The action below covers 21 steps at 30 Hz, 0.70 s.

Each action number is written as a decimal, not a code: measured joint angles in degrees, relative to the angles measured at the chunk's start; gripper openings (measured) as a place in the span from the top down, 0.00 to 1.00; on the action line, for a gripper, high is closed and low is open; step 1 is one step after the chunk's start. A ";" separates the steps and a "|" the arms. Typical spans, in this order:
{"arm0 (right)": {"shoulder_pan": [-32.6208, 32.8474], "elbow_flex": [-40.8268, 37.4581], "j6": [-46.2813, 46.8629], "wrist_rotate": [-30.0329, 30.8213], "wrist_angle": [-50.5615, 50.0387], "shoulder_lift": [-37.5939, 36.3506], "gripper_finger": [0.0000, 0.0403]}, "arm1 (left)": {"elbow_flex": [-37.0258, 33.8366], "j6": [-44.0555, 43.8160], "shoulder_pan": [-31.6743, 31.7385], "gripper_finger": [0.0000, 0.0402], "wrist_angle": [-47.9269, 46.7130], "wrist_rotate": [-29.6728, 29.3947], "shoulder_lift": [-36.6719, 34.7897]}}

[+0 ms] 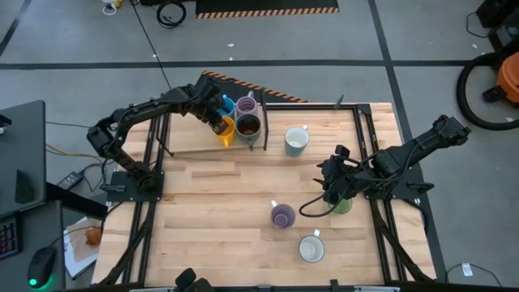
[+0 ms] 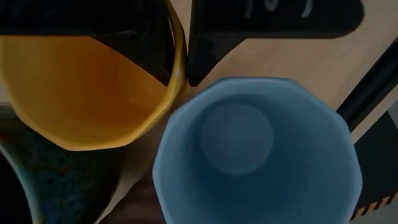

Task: Place coffee mugs
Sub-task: Put the yellow mug on the shelf, then put the purple-white mug on the shelf

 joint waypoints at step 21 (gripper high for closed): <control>0.00 0.00 -0.34 0.00 0.04 0.00 0.43 | 0.02 -1.69 -0.01 0.70 -0.86 -0.17 -0.04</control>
